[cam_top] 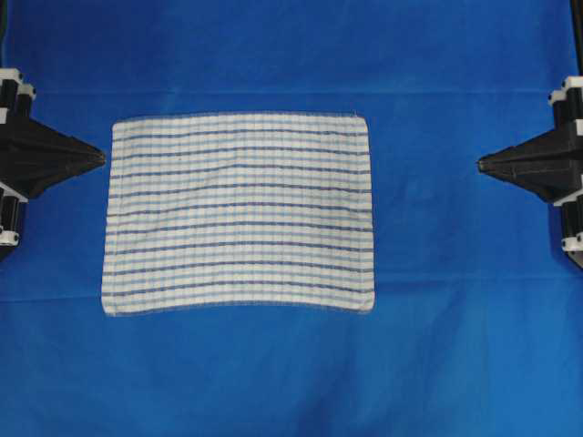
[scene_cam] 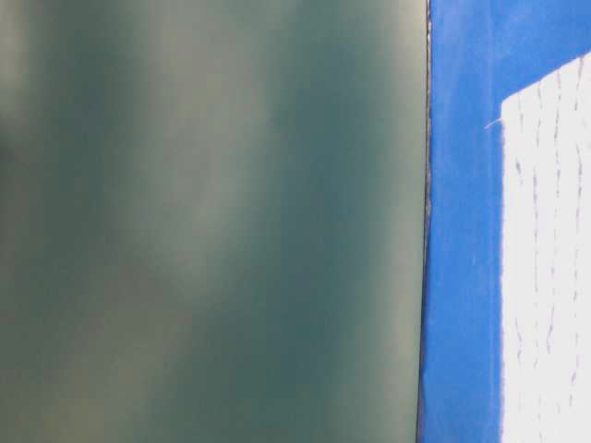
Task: Fold the blue towel.
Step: 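Move both grippers to the far corners of the white striped towel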
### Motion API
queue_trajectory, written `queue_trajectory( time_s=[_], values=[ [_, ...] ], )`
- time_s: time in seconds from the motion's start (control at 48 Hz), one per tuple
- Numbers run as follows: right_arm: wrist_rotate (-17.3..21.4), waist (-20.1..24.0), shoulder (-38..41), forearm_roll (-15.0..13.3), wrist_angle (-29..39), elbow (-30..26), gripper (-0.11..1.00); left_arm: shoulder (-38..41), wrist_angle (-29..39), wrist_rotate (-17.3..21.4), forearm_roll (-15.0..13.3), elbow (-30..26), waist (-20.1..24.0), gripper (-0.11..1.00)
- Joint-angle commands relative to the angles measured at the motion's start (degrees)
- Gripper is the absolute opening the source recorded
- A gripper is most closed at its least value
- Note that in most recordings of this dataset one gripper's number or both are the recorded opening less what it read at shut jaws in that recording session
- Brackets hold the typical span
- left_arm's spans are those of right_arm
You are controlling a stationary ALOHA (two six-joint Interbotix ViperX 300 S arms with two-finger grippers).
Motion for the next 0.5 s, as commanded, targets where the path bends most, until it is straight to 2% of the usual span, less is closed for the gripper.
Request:
queue_trajectory(
  time_s=[0.0, 0.229, 0.48],
  values=[
    [0.26, 0.00, 0.79, 0.09, -0.26, -1.85, -0.01, 0.35, 0.70, 1.05, -0.62, -1.05, -0.09, -0.01],
    [0.70, -1.23, 6.68, 0.44, 1.41, -4.31, 0.00, -0.18, 4.66, 1.05, -1.05, -0.70, 1.49, -0.01],
    [3.25, -8.26, 19.07, 0.44, 0.53, -6.94, 0.00, 0.18, 8.61, 0.44, -1.32, 1.93, 8.00, 0.00]
  ],
)
